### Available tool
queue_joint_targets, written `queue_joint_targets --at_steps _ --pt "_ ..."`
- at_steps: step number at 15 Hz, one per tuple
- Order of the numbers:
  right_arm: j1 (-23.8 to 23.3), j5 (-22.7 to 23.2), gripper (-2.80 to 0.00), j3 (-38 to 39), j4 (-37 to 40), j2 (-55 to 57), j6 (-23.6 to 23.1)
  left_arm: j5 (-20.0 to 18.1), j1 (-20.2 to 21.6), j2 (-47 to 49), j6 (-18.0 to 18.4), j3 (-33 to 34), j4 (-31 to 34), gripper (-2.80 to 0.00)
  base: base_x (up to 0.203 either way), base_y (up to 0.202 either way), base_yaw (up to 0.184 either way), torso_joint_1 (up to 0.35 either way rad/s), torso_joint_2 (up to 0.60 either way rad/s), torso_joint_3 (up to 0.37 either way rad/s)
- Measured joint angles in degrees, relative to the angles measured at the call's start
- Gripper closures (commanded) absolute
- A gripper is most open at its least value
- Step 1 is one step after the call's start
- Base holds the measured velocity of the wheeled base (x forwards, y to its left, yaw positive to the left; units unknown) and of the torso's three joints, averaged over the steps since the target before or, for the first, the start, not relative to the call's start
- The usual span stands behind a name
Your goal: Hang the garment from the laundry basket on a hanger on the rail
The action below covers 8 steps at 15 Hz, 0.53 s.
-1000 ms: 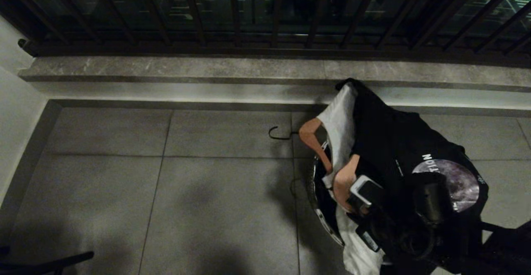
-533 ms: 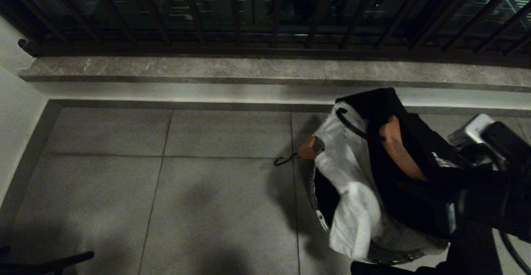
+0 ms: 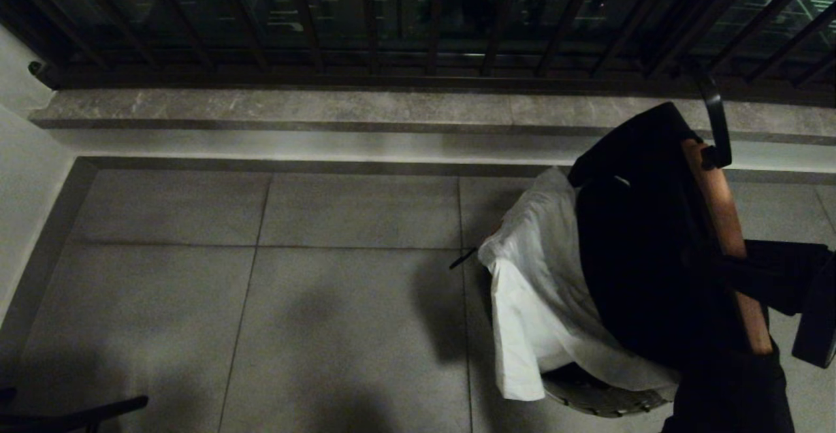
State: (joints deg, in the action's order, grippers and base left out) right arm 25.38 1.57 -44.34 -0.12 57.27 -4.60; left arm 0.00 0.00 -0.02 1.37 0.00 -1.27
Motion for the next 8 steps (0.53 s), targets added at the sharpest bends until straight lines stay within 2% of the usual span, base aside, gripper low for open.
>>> queue_joint_targets --at_steps 3,8 --pt "0.0 0.2 0.00 -4.6 3.2 -2.1 2.2 0.0 0.0 0.0 0.0 0.0 0.0 0.00 0.000 0.000 0.000 0.000 0.00 0.000" --pt "0.0 0.2 0.00 -21.0 15.9 -4.5 3.0 0.0 0.0 0.0 -0.4 0.0 0.0 0.00 0.000 0.000 0.000 0.000 0.00 0.000"
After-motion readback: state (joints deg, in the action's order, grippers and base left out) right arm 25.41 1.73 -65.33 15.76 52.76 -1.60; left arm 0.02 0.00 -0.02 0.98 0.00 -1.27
